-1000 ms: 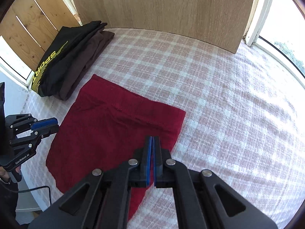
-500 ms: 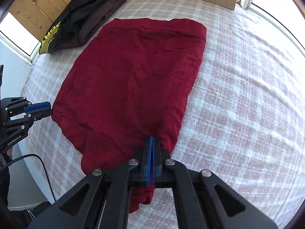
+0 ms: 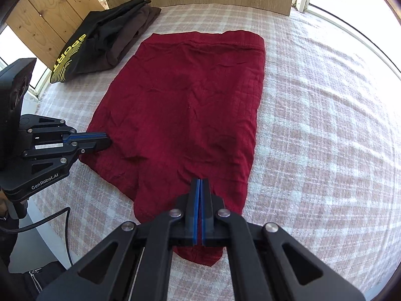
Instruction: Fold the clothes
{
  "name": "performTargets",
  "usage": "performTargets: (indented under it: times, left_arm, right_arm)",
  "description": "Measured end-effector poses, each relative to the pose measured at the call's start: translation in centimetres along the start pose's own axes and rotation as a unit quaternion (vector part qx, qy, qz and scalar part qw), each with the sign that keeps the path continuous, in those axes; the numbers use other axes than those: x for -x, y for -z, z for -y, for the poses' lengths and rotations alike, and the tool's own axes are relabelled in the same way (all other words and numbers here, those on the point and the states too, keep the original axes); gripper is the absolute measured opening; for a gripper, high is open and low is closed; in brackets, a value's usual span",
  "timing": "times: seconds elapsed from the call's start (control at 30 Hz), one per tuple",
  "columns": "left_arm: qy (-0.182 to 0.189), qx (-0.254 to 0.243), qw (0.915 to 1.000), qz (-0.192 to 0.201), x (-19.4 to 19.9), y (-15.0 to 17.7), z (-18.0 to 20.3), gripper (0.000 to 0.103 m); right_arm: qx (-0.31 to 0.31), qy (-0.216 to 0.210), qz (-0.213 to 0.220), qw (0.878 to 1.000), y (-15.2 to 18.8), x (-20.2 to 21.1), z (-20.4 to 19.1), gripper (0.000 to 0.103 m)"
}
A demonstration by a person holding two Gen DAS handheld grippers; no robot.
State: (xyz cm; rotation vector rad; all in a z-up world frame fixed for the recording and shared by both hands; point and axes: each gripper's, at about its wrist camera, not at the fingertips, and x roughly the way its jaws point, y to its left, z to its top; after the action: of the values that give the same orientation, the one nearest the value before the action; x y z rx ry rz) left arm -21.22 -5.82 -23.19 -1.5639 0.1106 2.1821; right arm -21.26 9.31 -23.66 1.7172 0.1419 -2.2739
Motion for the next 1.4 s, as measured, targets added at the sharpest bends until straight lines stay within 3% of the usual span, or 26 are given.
performTargets:
  times: [0.13,0.27,0.37,0.43,0.47,0.73,0.87,1.1,1.23,1.4]
  left_arm:
    - [-0.005,0.010,0.9999,0.005,1.1,1.2,-1.7,0.002]
    - [-0.004,0.008,0.9997,0.023,3.7,2.1,-1.8,0.005]
    - [0.000,0.016,0.9996,0.024,4.8,3.0,-2.0,0.026]
    - [0.011,0.022,0.9995,0.017,4.7,3.3,-2.3,0.027]
    - [0.015,0.022,0.9995,0.014,4.4,3.2,-2.3,0.027]
    - [0.018,0.025,0.9995,-0.007,1.7,2.5,-2.1,0.027]
    - [0.013,0.017,0.9997,-0.013,1.0,2.3,-1.8,0.028]
    - [0.007,0.017,0.9997,-0.014,0.9,2.3,-1.4,0.028]
    - [0.002,0.013,0.9998,-0.014,0.8,2.3,-1.2,0.026]
    - [-0.004,0.013,0.9999,-0.010,0.8,2.5,-1.2,0.021]
  right_arm:
    - [-0.022,0.001,-0.007,1.000,0.5,-0.6,1.5,0.000]
    - [-0.036,0.008,0.031,0.999,1.7,2.2,1.8,0.003]
    - [-0.043,0.020,0.037,0.998,3.1,3.3,1.8,0.021]
    - [-0.047,0.031,0.035,0.998,3.9,3.5,1.9,0.040]
    - [-0.050,0.037,0.031,0.998,4.1,3.2,2.0,0.042]
    - [-0.115,0.017,0.016,0.993,4.9,1.6,4.0,0.042]
    - [-0.105,0.045,0.016,0.993,4.1,1.8,4.0,0.042]
    - [-0.084,0.021,0.013,0.996,1.6,0.7,2.5,0.042]
    - [-0.080,0.019,-0.005,0.997,2.0,-0.5,2.3,0.042]
    - [-0.102,-0.018,0.002,0.995,2.0,-0.8,3.0,0.042]
